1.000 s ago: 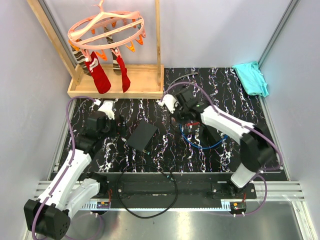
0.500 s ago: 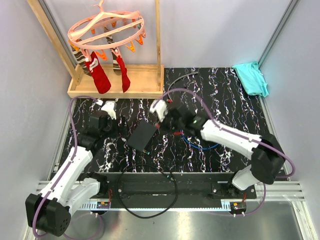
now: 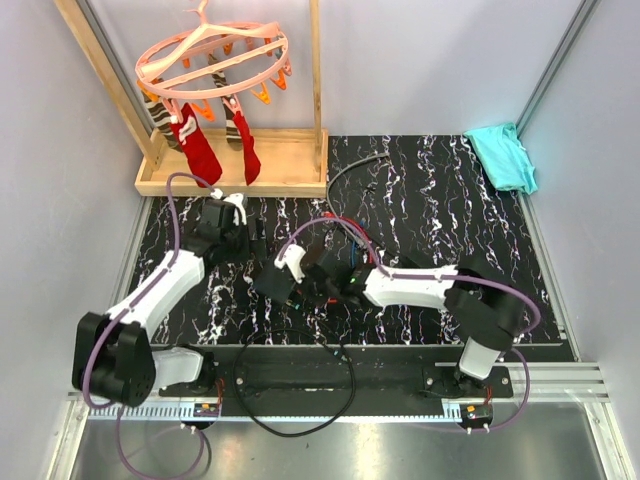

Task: Insert the plug into the switch port

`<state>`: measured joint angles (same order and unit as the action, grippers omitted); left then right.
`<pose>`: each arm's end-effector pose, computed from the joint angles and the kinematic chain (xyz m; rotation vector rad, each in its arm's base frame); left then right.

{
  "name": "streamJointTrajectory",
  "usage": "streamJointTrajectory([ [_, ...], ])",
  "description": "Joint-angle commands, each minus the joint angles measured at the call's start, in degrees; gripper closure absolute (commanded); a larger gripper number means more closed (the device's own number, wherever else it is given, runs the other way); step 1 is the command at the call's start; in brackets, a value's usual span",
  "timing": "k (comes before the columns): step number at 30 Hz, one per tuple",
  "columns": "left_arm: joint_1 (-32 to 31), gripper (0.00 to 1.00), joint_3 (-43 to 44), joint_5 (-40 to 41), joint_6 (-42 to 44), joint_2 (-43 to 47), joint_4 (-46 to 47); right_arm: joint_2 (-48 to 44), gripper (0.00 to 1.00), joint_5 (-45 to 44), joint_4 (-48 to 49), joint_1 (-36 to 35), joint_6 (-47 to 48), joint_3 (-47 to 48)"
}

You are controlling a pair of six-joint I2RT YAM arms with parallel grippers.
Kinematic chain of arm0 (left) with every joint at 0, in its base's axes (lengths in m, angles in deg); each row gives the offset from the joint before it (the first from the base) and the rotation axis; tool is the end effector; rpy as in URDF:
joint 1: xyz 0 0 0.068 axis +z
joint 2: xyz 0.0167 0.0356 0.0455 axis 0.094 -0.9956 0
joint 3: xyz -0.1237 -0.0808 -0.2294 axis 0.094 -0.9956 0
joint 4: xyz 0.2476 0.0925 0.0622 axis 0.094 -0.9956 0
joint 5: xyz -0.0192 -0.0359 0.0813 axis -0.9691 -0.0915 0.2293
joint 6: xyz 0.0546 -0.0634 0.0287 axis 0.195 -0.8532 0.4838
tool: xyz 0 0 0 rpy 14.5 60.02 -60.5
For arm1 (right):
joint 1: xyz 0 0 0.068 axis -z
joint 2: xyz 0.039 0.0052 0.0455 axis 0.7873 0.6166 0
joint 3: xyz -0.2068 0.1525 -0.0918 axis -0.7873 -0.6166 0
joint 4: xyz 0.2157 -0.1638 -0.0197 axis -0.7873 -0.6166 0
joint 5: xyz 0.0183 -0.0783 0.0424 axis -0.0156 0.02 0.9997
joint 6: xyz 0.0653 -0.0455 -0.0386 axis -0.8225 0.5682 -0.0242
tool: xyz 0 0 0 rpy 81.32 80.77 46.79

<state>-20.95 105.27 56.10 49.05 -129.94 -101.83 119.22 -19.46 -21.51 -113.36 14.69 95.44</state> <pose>0.2724 -0.0818 0.1947 -0.0104 2.4665 -0.3419 0.1951 0.3521 0.1451 -1.2888 1.9986 0.4383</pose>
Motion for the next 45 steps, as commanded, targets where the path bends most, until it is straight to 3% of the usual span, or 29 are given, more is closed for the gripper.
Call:
streamJointTrajectory([
  [1, 0.3, 0.01, 6.2, -2.1, 0.5, -5.8, 2.2, 3.0, 1.00, -2.3, 4.8, -1.0, -1.3, 1.9],
  [5, 0.3, 0.01, 8.8, -3.3, 0.9, -12.0, 1.4, 4.5, 1.00, -1.8, 4.1, -1.3, -0.8, 2.2],
  [17, 0.3, 0.03, 9.2, -8.5, -0.6, -18.8, 1.2, 5.5, 1.00, -1.5, 2.9, -1.6, 0.2, 3.6],
  [45, -0.1, 0.27, 7.9, -11.0, -3.2, -22.0, -0.3, 9.9, 1.00, -2.7, -3.0, -2.3, 0.3, 9.3],
])
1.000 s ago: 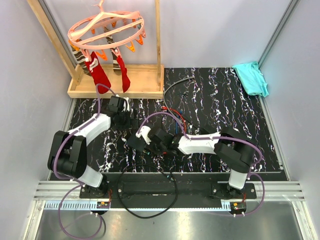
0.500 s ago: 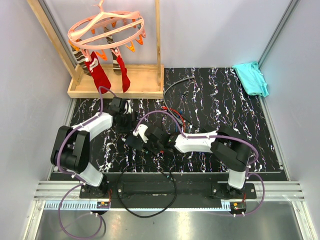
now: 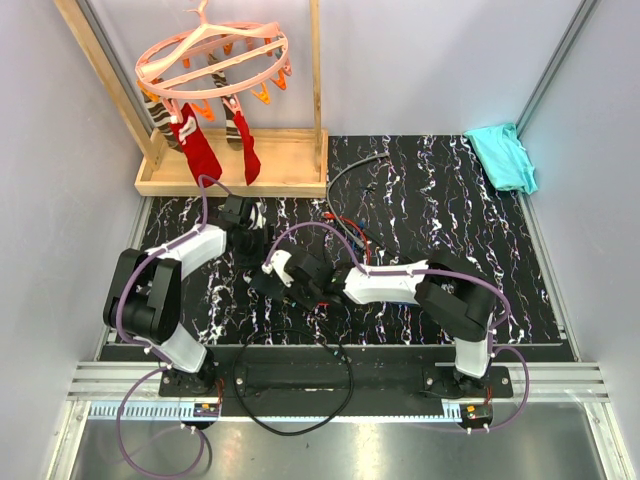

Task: Insert the plug into the switch port

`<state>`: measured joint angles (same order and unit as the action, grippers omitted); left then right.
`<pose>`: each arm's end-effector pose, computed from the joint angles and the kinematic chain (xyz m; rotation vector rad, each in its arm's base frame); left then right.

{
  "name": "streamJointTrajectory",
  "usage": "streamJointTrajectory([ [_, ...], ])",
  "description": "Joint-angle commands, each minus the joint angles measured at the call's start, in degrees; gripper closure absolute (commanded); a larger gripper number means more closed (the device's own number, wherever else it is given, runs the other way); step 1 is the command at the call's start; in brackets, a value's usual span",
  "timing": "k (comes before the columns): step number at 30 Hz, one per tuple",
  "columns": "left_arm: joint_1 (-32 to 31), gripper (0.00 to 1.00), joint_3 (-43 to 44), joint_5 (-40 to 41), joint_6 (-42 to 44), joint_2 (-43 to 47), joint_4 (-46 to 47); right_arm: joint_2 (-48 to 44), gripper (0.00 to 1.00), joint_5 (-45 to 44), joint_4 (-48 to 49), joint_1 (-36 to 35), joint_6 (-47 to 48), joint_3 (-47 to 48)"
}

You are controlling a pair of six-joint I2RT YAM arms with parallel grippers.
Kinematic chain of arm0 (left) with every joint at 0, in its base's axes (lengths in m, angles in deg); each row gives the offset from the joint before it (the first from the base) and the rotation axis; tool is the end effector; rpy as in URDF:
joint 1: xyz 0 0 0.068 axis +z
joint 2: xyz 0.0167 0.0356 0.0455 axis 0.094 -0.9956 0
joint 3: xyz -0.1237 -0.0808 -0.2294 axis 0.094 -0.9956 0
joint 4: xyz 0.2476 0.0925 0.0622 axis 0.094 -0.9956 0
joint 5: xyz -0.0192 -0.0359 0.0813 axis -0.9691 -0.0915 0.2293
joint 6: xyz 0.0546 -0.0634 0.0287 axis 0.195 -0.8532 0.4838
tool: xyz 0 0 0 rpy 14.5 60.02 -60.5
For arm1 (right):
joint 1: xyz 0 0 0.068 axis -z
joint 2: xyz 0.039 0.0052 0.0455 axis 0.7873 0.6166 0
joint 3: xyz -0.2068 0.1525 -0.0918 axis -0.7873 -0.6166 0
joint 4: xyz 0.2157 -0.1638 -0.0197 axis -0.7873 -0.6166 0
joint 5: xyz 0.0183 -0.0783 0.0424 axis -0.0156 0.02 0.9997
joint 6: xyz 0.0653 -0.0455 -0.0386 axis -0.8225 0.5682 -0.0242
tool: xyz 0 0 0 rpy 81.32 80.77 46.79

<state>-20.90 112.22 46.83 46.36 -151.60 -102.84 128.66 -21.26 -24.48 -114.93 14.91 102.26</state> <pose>0.3083 -0.1045 0.1268 -0.0436 2.7644 -0.4925 0.1991 0.3789 0.1143 -1.3583 2.0569 0.3643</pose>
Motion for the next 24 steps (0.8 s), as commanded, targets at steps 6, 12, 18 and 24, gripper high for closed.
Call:
streamJointTrajectory([
  [6, -0.7, 0.27, 0.8, -1.3, -0.5, -0.6, 0.7, -0.8, 1.00, -2.6, 0.0, -0.7, -0.3, 2.9],
  [12, -1.0, 0.28, 1.1, -0.8, -0.3, -1.2, 0.0, -2.5, 1.00, -3.7, 0.2, -0.8, -0.2, 3.3],
  [18, -1.4, 0.28, 1.4, -0.6, -0.2, -1.4, -0.1, -3.0, 1.00, -3.3, 0.2, -0.7, -0.2, 3.7],
  [24, -1.5, 0.28, 1.6, -0.1, -0.3, -1.8, -0.4, -3.6, 1.00, -2.2, 0.2, -1.4, 0.1, 4.4],
])
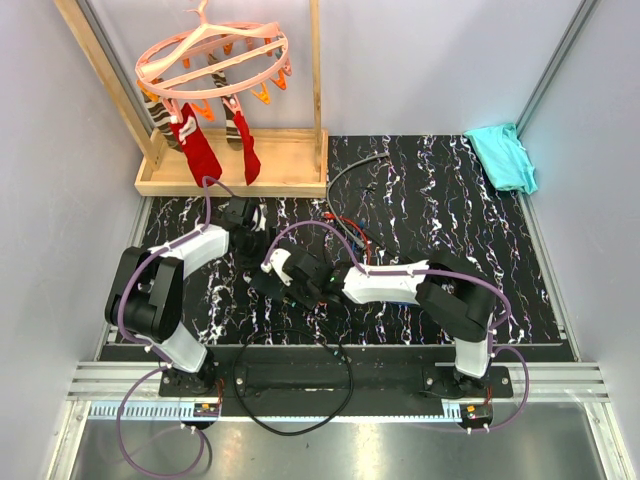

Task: Insert the plug into the switch port

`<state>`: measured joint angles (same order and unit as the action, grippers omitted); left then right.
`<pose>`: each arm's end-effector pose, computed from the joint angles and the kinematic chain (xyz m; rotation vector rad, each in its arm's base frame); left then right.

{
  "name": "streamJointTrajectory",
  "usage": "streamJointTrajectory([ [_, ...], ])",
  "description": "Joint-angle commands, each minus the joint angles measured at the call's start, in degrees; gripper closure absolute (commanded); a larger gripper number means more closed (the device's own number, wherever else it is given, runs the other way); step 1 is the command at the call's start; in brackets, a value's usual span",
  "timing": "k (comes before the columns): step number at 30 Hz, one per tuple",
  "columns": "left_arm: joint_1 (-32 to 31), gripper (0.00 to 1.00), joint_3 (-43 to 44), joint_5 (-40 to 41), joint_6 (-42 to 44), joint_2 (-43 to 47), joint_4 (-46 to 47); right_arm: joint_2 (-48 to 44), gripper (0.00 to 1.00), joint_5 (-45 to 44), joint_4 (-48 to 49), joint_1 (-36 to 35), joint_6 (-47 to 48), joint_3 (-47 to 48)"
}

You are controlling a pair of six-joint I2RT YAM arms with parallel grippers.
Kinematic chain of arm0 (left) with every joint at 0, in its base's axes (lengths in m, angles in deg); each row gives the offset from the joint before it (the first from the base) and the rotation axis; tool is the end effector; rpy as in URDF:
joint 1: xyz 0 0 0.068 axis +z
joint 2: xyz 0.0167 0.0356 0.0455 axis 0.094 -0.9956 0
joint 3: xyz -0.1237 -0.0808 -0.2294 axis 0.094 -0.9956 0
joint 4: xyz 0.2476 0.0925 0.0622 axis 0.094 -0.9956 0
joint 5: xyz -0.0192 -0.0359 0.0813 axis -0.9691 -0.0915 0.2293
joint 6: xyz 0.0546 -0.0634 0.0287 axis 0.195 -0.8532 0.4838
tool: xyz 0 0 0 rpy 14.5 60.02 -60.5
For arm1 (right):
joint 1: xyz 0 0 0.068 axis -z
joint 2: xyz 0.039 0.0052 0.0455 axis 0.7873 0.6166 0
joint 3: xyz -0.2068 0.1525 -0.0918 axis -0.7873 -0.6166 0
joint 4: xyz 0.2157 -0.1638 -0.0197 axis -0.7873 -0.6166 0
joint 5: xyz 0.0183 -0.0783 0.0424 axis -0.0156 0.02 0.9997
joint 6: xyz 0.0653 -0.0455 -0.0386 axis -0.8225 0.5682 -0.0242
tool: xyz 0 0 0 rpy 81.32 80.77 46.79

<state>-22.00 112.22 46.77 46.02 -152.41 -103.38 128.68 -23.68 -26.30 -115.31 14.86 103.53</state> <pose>0.3051 -0.1102 0.1219 -0.0293 2.7918 -0.4938 0.2003 0.3801 0.1185 -1.3470 2.0604 0.3147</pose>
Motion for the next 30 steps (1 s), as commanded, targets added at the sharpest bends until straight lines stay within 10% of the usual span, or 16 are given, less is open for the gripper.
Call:
streamJointTrajectory([
  [1, -0.5, 0.28, 1.6, 0.0, 0.0, -0.9, 0.2, -3.7, 1.00, 0.8, 1.9, -1.2, 0.2, 3.3],
  [30, -2.2, 0.28, -2.6, -4.0, -4.6, 1.2, 2.4, -0.8, 1.00, -1.4, 10.4, -2.1, -0.3, 1.8],
])
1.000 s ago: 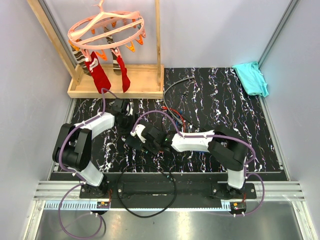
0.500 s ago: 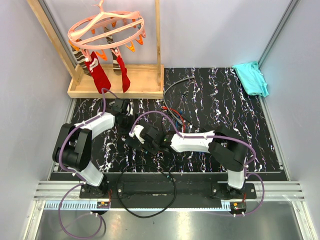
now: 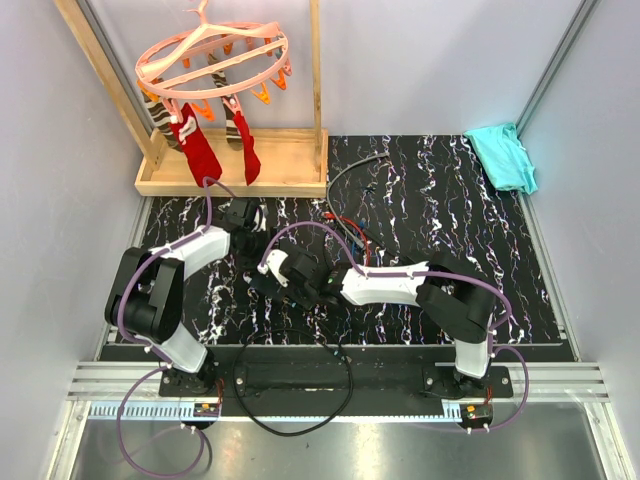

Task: Insert the plug into the switch port

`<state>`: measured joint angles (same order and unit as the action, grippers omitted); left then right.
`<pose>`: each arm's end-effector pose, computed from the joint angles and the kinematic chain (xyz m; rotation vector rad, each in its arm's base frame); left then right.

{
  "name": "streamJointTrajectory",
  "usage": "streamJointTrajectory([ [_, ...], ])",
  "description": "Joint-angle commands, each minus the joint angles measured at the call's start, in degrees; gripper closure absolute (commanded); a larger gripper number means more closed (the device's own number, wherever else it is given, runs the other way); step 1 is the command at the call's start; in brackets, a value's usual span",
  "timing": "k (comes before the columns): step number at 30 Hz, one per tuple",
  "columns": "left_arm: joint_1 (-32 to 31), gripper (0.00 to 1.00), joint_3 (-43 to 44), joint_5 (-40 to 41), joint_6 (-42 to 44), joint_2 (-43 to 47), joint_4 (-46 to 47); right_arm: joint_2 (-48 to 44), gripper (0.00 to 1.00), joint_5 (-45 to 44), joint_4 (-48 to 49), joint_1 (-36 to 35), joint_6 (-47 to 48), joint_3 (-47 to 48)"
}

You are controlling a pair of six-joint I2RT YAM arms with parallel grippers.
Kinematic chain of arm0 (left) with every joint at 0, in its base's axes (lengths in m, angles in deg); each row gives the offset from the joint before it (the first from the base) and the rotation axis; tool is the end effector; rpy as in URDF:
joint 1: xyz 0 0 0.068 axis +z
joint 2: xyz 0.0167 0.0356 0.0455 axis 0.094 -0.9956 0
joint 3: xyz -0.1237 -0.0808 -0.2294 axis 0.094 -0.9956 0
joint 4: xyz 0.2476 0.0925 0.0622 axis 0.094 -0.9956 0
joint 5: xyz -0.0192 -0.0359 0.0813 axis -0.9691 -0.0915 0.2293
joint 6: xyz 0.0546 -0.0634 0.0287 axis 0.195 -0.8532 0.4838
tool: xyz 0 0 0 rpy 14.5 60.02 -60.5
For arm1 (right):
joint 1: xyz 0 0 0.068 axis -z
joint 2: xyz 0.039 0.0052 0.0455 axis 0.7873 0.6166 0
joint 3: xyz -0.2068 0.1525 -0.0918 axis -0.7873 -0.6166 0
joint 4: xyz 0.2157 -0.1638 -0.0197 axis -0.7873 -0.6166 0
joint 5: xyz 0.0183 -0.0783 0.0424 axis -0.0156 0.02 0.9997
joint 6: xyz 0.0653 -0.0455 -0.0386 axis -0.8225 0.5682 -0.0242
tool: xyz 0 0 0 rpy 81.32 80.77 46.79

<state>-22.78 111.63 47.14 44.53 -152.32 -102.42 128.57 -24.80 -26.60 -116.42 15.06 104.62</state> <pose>0.3035 -0.1138 0.1202 -0.0470 2.7881 -0.4971 0.1959 0.3868 0.1251 -1.3509 2.0339 0.3087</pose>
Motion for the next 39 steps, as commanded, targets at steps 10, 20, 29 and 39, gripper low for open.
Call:
streamJointTrajectory([
  [10, -2.9, 0.29, -5.1, -6.2, -5.8, 2.5, 3.8, -0.7, 1.00, 0.9, 14.9, -0.9, 1.2, 0.4],
  [20, -4.8, 0.30, -8.5, -7.9, -6.4, 4.6, 4.5, -2.4, 1.00, 1.4, 18.8, -0.9, 6.2, 2.9],
  [29, -6.2, 0.31, -9.3, -10.0, -6.4, 6.2, 4.1, 0.1, 1.00, 3.6, 21.6, -0.9, 10.5, 6.9],
  [39, -7.2, 0.32, -10.9, -12.0, -6.6, 7.9, 4.0, 2.3, 1.00, 4.8, 23.9, -0.8, 12.3, 11.6],
])
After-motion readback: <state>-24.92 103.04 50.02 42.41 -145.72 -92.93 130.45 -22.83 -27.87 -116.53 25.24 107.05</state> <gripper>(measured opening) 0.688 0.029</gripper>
